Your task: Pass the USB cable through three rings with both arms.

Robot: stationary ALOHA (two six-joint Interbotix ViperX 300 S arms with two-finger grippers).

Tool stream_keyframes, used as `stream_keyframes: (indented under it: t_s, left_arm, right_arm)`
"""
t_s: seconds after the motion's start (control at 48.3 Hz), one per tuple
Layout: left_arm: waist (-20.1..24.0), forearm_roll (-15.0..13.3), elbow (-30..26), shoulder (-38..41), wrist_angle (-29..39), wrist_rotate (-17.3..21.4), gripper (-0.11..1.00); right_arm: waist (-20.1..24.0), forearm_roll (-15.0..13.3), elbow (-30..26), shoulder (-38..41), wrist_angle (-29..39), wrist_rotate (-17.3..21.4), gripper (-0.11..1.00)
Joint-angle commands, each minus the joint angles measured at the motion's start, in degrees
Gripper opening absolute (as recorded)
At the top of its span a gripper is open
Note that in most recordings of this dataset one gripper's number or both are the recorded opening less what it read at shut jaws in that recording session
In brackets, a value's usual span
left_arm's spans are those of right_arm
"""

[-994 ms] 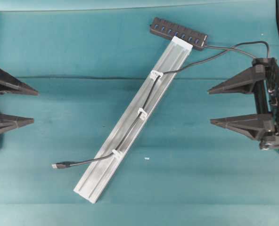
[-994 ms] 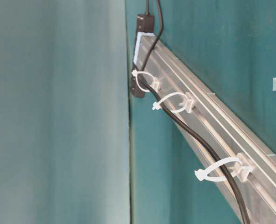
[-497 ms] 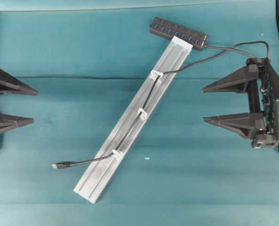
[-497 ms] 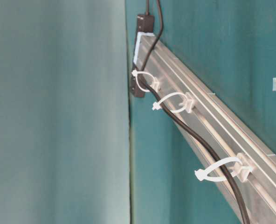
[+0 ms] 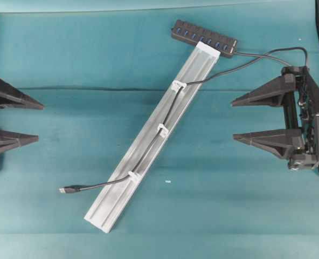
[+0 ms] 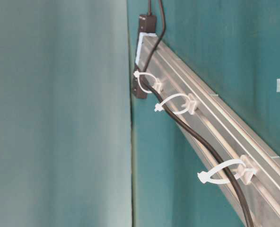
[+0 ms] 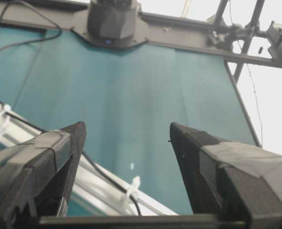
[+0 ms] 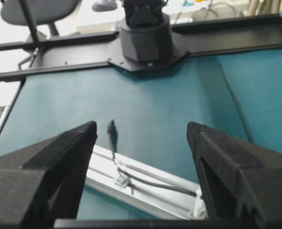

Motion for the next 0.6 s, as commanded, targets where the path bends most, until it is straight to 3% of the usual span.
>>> stream_keyframes:
  t_s: [0.0, 0.58]
  left_arm:
    - [0.09, 0.09, -0.97, 0.62, -0.26, -0.09, 0.8]
    - [0.0, 0.09, -1.05, 0.26, -0.53, -0.09, 0.8]
  right_arm:
    - [-0.09, 0.09, -0.44, 0.18, -0.35, 0.44, 0.78]
    - [0.0, 0.18, -0.35, 0.88, -0.62, 0.44, 0.78]
